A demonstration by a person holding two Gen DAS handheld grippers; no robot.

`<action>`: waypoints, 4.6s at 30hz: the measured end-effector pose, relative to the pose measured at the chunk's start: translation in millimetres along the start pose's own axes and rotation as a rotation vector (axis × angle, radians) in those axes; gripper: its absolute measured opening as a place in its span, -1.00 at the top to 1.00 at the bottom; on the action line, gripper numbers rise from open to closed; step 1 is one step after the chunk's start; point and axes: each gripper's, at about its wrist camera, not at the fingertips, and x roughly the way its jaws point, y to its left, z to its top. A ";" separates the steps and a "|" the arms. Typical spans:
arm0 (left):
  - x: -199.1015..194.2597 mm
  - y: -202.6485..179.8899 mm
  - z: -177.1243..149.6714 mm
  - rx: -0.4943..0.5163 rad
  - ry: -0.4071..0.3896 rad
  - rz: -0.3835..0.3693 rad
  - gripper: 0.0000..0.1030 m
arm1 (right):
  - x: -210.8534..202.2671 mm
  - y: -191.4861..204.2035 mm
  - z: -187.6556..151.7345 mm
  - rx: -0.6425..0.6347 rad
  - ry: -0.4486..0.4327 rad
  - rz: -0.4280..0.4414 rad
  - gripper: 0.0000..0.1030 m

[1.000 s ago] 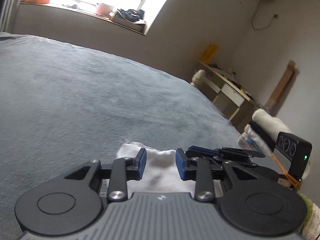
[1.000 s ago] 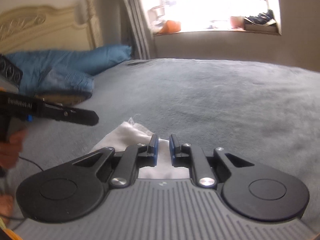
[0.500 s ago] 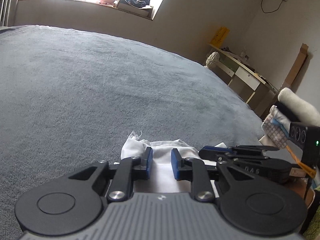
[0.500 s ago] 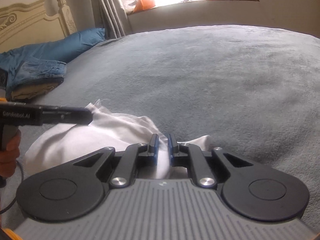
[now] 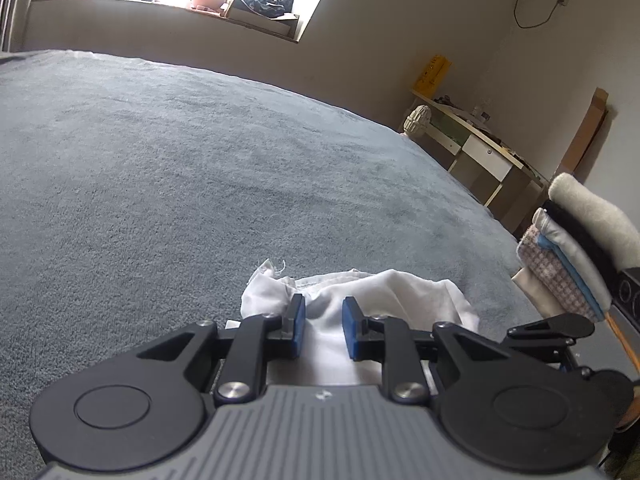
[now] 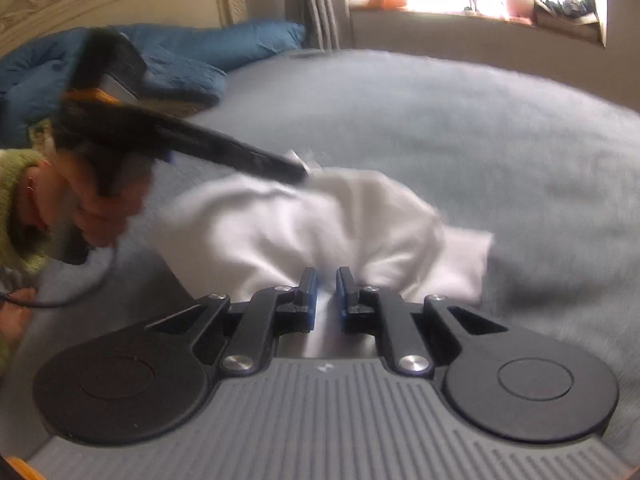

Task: Fold clothes
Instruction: 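Pinch the folded shirt with the left gripper while the right gripper presses it, then open the left gripper and release the folded shirt bundle, then lift both grippers open away from the folded shirt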

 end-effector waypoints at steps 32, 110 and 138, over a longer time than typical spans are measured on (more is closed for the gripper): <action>-84.1 4.1 -53.8 -0.052 0.060 0.088 -0.02 | -56.3 27.4 -20.3 -0.152 0.086 -0.102 0.81; -54.0 -54.0 -18.5 -0.005 0.261 0.403 -0.68 | -48.1 50.6 7.9 0.188 -0.084 -0.377 -0.13; -49.8 -65.0 -24.1 0.103 0.248 0.484 -0.74 | -48.3 43.0 -0.9 0.220 -0.067 -0.476 -0.13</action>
